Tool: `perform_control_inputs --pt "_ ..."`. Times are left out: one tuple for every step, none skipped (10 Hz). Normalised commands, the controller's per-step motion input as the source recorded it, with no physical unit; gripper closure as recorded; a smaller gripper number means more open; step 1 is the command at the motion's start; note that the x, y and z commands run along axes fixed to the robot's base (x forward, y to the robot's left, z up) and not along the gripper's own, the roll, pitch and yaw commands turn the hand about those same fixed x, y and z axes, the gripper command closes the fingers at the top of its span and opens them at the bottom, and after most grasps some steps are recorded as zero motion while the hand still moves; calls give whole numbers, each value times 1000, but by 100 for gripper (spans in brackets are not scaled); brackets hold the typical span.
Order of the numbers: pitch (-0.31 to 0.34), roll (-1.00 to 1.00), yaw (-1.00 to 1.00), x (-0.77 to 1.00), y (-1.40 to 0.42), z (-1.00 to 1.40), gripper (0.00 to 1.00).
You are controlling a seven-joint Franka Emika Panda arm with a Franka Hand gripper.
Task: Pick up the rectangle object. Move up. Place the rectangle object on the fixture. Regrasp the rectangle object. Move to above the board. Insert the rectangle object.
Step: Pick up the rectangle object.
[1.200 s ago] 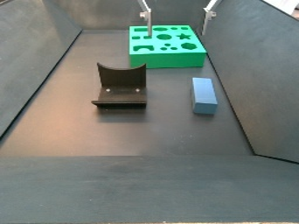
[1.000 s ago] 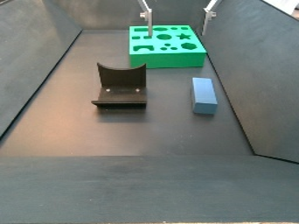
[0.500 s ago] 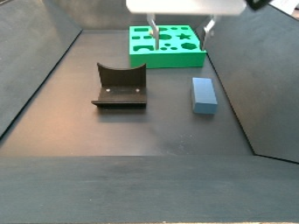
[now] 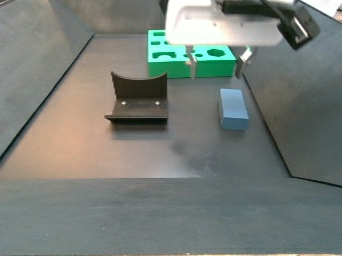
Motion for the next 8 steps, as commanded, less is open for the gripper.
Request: perform_control_inputs --pt "-177 111 189 -366 -146 -569 0" --pt "-164 109 114 -323 -109 -571 0" --pt "-146 104 0 -294 -86 -557 0" --pt "-61 136 -31 -289 -29 -491 0" --pt "-31 149 -6 -283 -17 -483 0" --pt "-26 174 -3 -303 -31 -546 0" --pt "-46 191 -26 -334 -63 -674 0" --pt "-100 84 0 -174 -34 -537 0"
